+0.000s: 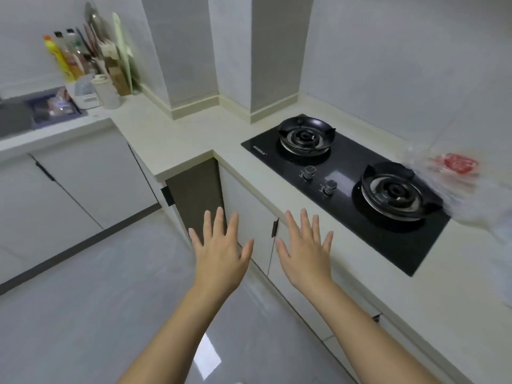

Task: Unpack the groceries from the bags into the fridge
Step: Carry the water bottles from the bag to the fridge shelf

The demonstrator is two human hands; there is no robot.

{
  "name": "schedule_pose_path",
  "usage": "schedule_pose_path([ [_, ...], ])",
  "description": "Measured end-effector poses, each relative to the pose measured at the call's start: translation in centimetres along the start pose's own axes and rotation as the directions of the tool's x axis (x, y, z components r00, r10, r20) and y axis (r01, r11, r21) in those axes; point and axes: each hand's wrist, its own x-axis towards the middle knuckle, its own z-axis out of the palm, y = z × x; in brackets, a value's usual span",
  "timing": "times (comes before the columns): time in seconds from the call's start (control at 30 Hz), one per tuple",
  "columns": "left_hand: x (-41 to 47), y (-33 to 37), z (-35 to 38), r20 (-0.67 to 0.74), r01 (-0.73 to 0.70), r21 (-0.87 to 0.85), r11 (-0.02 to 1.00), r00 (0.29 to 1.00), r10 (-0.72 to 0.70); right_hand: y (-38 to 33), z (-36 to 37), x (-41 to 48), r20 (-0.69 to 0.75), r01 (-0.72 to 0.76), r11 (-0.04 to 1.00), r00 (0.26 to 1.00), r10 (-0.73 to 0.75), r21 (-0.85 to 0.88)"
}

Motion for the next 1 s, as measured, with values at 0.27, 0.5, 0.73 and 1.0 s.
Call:
schedule_pose_path([
  [0.27,0.5,13.9,4.4,0.000,-0.069,-0.051,0.996,0.998,0.069,14.1,-4.2,-0.1,-0.068,-0.098,0.995,0.993,0.100,0.026],
  [0.5,0.5,26.4,7.9,0.000,-0.170,-0.102,0.980,0.985,0.171,25.2,-8.3,-0.9,-0.083,-0.160,0.987,0.984,0.160,0.006],
  [0.73,1.4,34.9,9.2,-0.001,-0.329,-0.140,0.934,0.943,0.332,33.1,-11.6,-1.3,-0.144,-0.249,0.968,0.959,0.246,-0.004],
  [1.0,5.2,43.4,10.4,0.011,-0.546,-0.131,0.827,0.834,0.552,41.8,-15.6,-0.2,-0.212,-0.439,0.898,0.880,0.426,-0.016],
])
